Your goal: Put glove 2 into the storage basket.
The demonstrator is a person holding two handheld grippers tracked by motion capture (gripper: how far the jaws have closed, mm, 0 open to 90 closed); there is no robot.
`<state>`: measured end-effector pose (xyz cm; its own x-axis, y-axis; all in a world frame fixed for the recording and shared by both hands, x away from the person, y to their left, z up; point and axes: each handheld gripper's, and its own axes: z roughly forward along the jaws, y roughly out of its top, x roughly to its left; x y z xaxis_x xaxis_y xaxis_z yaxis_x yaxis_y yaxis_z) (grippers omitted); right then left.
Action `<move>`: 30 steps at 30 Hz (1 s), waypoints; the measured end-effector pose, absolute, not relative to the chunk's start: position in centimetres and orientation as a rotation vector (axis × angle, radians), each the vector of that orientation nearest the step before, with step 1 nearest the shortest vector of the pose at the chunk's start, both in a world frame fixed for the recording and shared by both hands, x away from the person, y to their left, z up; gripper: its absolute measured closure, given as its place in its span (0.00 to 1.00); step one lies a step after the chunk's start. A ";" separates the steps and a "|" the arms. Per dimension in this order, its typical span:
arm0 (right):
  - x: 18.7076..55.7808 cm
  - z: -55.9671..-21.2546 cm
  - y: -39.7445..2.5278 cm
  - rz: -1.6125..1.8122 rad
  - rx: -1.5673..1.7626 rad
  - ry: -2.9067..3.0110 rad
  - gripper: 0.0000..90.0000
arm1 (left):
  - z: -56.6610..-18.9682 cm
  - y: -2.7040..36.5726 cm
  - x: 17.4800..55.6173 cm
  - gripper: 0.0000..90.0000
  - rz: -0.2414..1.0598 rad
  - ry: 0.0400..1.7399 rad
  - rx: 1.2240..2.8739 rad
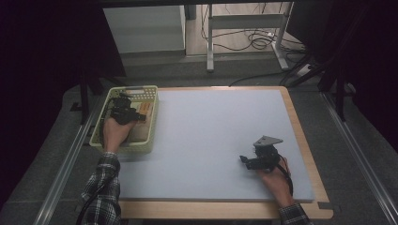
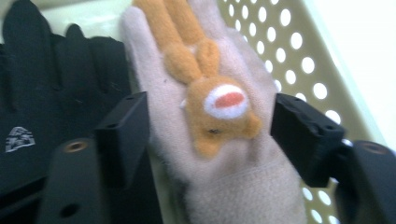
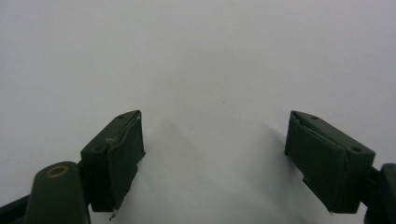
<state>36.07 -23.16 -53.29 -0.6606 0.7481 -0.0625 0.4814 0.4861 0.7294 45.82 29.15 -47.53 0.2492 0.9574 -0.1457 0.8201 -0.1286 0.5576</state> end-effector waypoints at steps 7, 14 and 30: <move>36.1 -53.3 -23.2 0.987 1.027 2.363 0.21 | -47.1 29.6 44.8 0.12 0.384 1.560 1.962; 36.1 -53.3 -23.1 0.987 1.026 2.363 0.21 | -46.8 30.1 43.8 0.07 0.386 1.529 1.934; 36.1 -53.3 -23.1 0.983 1.026 2.363 0.21 | -45.5 30.2 41.1 0.03 0.423 1.431 1.943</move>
